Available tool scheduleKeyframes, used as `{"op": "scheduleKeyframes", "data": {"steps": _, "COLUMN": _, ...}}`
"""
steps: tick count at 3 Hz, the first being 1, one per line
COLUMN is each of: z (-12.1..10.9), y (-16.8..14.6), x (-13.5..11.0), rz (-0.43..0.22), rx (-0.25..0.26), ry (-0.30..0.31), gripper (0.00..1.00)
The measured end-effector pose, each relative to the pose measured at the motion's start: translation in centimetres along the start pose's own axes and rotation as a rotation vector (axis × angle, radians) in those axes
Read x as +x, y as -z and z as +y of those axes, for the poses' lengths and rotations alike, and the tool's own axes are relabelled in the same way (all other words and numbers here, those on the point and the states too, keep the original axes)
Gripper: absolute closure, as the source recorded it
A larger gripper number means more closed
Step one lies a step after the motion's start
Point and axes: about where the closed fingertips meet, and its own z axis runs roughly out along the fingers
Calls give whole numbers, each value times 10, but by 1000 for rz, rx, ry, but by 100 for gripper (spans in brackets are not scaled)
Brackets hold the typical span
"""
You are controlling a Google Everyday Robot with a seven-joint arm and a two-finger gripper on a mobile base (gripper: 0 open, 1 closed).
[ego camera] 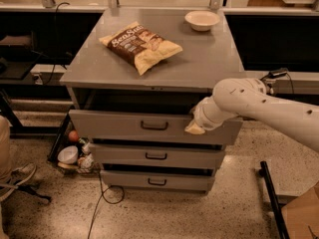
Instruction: Open top drawer
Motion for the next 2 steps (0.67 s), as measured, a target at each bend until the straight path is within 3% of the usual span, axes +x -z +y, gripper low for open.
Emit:
{"op": "scheduleKeyframes", "data": {"steps": 1, "z": -1, "y": 4, "x": -2, "rz": 0, "rx": 0, "ry": 0, "gripper": 96}}
{"op": "scheduleKeyframes", "data": {"steps": 2, "z": -1, "y": 4, "x": -2, "rz": 0, "rx": 0, "ry": 0, "gripper": 100}}
